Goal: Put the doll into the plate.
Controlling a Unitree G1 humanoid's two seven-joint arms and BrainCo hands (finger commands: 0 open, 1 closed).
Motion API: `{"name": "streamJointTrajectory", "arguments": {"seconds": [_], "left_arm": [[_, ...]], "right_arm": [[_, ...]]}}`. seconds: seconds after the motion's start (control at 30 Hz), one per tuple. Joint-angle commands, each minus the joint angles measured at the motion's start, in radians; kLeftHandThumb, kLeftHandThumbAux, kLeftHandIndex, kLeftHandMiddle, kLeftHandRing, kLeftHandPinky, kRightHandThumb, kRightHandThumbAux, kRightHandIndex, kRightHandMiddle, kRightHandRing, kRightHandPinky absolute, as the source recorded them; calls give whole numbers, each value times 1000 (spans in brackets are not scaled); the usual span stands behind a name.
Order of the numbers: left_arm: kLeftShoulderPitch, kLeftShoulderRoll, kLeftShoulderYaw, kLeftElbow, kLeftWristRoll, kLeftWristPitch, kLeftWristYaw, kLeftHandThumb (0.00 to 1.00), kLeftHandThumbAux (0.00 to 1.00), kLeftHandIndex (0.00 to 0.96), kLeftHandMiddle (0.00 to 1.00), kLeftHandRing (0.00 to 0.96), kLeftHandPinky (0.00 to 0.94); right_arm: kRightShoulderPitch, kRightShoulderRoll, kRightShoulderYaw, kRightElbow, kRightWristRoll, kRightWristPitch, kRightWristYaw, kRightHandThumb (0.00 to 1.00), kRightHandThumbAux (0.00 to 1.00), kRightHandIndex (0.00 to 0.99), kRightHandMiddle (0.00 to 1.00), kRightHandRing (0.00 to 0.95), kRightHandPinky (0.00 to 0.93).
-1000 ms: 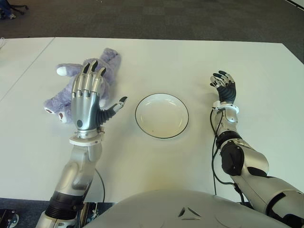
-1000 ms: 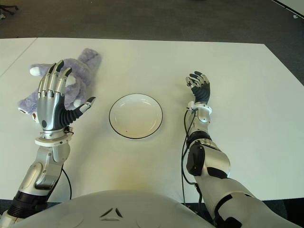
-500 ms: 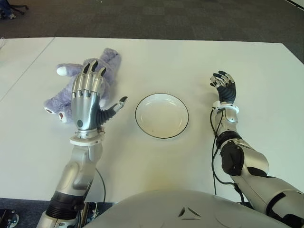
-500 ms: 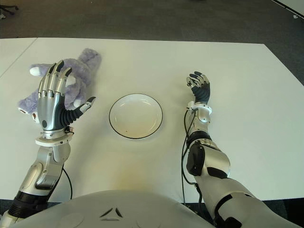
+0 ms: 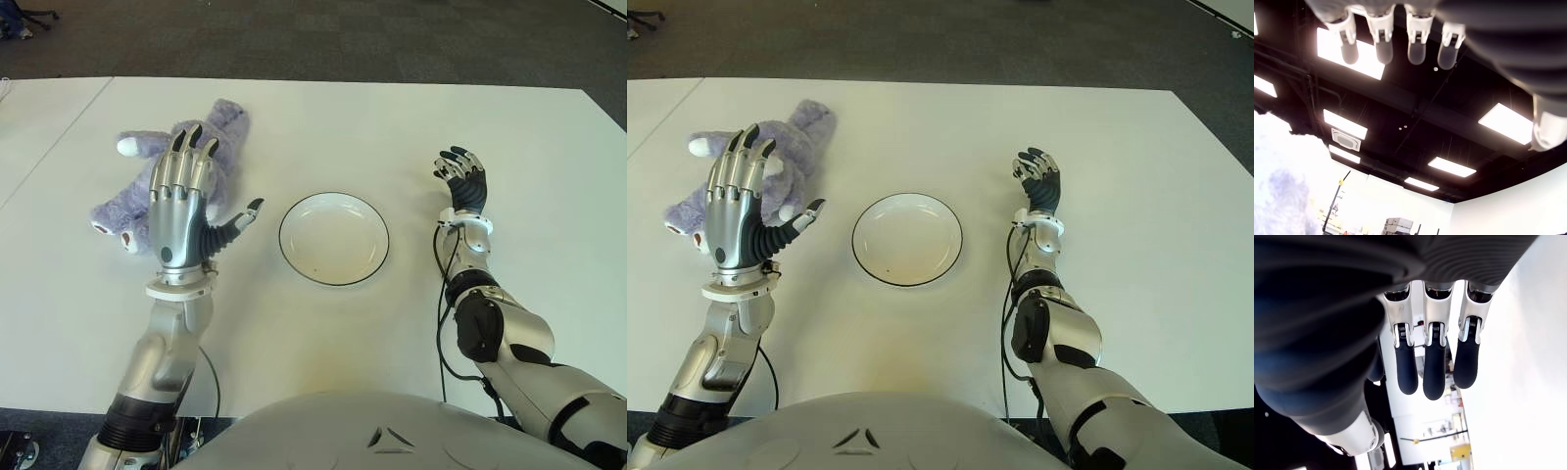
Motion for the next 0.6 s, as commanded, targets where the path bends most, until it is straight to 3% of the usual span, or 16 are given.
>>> {"name": "streamJointTrajectory", "arguments": {"seconds": [0.03,0.6], "left_arm": [[-8,-12,-6,27,13,-1,-47,166,406,118,0,0,0],[-12,-17,-8,30,17,-1,-49,166,406,118,0,0,0]], "right_arm": [[195,70,-19,135,29,141,-14,420,858,289,340,362,379],[193,71,-23,135,40,138,-15,420,859,290,345,370,396]]}}
